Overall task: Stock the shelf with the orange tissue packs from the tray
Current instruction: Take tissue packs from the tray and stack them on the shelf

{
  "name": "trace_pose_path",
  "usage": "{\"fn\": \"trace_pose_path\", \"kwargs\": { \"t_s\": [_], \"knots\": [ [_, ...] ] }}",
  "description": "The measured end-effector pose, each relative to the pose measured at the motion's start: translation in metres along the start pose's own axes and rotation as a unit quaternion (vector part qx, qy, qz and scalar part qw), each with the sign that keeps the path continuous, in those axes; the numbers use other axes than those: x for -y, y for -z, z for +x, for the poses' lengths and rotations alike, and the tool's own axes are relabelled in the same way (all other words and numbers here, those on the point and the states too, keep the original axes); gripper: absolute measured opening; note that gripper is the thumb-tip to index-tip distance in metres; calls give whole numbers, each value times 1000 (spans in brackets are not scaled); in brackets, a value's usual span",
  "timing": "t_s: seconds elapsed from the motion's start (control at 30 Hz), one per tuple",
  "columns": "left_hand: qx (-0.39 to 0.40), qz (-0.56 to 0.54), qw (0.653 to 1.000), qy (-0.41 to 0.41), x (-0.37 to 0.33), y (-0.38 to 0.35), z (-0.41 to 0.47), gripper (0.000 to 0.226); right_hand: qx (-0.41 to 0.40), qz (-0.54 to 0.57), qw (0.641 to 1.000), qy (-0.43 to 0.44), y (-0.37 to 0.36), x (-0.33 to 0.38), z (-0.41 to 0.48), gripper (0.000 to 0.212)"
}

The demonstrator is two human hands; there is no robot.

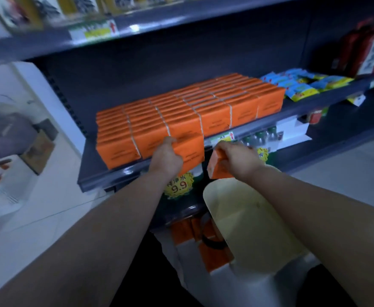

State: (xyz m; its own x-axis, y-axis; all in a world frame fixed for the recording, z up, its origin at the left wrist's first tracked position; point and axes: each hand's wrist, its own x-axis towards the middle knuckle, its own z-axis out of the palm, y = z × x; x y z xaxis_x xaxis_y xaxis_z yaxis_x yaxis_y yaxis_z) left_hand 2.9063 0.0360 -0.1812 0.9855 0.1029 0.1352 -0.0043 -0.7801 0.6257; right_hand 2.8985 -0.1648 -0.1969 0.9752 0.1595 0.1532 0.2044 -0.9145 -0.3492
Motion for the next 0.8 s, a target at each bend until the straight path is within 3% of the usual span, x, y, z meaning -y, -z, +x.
{"fn": "trace_pose_path", "kwargs": {
  "t_s": [0.17,0.37,0.57,0.7,0.8],
  "knots": [
    [-129,-34,991,-21,27,66,12,48,-77,-70,991,85,23,55,23,50],
    [-285,-41,958,-7,71,140,37,46,-122,2,978,170,24,143,68,48],
    [-285,-52,955,65,156,183,86,29,-113,15,970,217,7,220,119,51],
    [-316,-84,937,124,195,189,109,33,-147,-5,969,200,-9,236,154,54],
    [-298,-75,937,168,224,191,140,33,-108,-4,974,198,-22,249,178,57]
  ]
}}
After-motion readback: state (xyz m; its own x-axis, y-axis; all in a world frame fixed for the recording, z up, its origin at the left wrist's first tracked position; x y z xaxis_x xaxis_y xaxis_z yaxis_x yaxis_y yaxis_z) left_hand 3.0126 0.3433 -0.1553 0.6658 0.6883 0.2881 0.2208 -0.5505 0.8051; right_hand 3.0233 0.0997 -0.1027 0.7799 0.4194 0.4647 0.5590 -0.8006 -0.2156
